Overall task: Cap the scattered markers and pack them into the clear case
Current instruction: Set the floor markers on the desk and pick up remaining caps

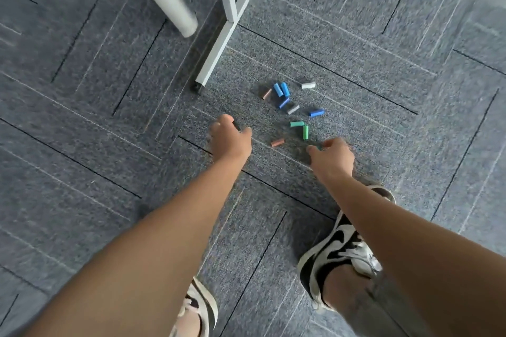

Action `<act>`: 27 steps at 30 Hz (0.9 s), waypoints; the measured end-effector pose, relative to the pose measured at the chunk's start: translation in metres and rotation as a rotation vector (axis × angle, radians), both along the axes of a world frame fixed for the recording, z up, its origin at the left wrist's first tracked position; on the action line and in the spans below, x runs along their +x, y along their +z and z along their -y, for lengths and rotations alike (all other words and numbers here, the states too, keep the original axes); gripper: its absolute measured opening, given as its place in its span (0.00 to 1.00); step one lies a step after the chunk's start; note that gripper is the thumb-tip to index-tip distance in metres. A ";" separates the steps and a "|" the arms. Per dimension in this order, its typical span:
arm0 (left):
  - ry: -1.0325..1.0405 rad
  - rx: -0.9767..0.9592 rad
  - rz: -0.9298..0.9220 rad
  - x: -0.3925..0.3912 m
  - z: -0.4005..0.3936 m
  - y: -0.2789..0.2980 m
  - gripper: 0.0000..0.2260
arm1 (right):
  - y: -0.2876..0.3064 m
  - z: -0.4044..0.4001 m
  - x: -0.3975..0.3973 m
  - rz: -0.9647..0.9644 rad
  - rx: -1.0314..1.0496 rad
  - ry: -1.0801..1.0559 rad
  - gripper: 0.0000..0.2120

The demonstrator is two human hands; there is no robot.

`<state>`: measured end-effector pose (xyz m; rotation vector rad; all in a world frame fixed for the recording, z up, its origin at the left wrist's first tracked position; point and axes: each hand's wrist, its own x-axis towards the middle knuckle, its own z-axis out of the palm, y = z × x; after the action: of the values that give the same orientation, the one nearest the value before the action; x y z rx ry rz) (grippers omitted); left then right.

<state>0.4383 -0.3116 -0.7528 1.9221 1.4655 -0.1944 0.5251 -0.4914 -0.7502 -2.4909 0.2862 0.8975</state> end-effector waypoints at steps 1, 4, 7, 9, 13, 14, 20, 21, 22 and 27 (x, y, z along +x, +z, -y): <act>-0.016 0.020 -0.010 0.002 0.000 -0.007 0.16 | -0.005 0.000 0.001 0.025 -0.017 0.024 0.14; -0.055 0.113 -0.025 0.004 -0.003 -0.019 0.11 | -0.013 0.000 0.003 0.087 -0.050 0.114 0.06; -0.110 0.169 -0.039 0.005 -0.003 -0.023 0.09 | -0.017 0.001 0.004 0.099 -0.040 0.150 0.05; -0.162 0.189 -0.077 0.007 -0.003 -0.023 0.12 | -0.017 0.002 0.004 0.103 -0.007 0.161 0.05; -0.206 0.163 -0.141 0.014 -0.004 -0.022 0.15 | -0.018 0.007 0.006 0.087 0.044 0.159 0.04; -0.193 0.144 -0.140 0.015 -0.004 -0.021 0.15 | -0.017 0.008 0.006 0.075 0.056 0.148 0.05; -0.113 0.098 -0.165 0.020 0.004 -0.013 0.14 | -0.013 0.014 0.019 0.016 0.113 0.133 0.03; -0.104 0.095 -0.183 0.021 0.007 -0.012 0.15 | -0.012 0.013 0.021 0.005 0.121 0.132 0.04; -0.099 0.091 -0.190 0.020 0.009 -0.012 0.14 | -0.012 0.013 0.023 -0.001 0.125 0.129 0.04; 0.027 0.004 -0.021 0.019 0.004 -0.016 0.15 | -0.012 0.007 0.027 -0.007 0.128 0.140 0.07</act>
<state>0.4576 -0.3159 -0.7692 1.9078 1.5058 -0.1993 0.5517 -0.4988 -0.7622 -2.4132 0.0548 0.9496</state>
